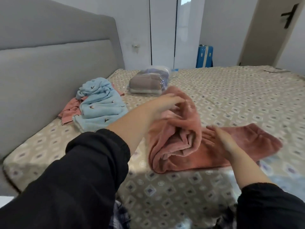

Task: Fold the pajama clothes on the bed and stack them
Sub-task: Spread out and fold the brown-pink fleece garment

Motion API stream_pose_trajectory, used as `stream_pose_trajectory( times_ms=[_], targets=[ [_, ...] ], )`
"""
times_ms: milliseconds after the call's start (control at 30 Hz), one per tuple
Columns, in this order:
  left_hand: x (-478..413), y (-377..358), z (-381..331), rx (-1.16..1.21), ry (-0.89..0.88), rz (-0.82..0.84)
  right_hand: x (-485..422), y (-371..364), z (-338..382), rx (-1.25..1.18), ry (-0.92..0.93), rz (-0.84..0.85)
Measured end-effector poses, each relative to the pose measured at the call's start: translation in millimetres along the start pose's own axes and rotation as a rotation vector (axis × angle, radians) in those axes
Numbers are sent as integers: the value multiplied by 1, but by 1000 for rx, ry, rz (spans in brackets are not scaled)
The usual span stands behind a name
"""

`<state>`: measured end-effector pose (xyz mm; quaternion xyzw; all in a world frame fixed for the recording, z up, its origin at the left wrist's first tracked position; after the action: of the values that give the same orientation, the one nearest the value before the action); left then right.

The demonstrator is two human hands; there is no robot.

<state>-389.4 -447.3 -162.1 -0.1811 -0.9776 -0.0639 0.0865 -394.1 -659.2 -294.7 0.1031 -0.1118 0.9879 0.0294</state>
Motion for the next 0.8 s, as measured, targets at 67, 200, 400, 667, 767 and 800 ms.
stream_pose_trajectory(
  times_ms=[67, 200, 400, 667, 767, 800],
  targets=[
    [-13, -14, 12, -6, -46, 55, -7, 28, 7, -71, -48, -70],
    [-31, 16, 61, -343, -79, -466, -17, 63, 6, 219, -158, -124],
    [-29, 15, 156, 179, 369, -265, -14, 53, 3, 585, -148, 11],
    [-31, 60, 142, 15, 86, -541, -10, 3, 6, 633, 95, -45],
    [-17, 87, 143, -455, 178, -555, -9, -22, -6, 954, 73, -66],
    [-11, 88, 144, -536, 141, -573, -7, -27, -9, 1070, 80, -96]
  ],
)
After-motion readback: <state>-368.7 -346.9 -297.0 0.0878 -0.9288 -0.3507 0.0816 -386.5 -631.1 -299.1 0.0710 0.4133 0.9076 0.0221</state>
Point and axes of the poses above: each hand's wrist, its own x-axis away from the middle knuckle, its own y-axis out of the back of the hand, z = x × y, the point moved 3 cm from there along -x, towards the middle knuckle, and after that the axes turned 2 degrees about z, right-handed, at the moved point
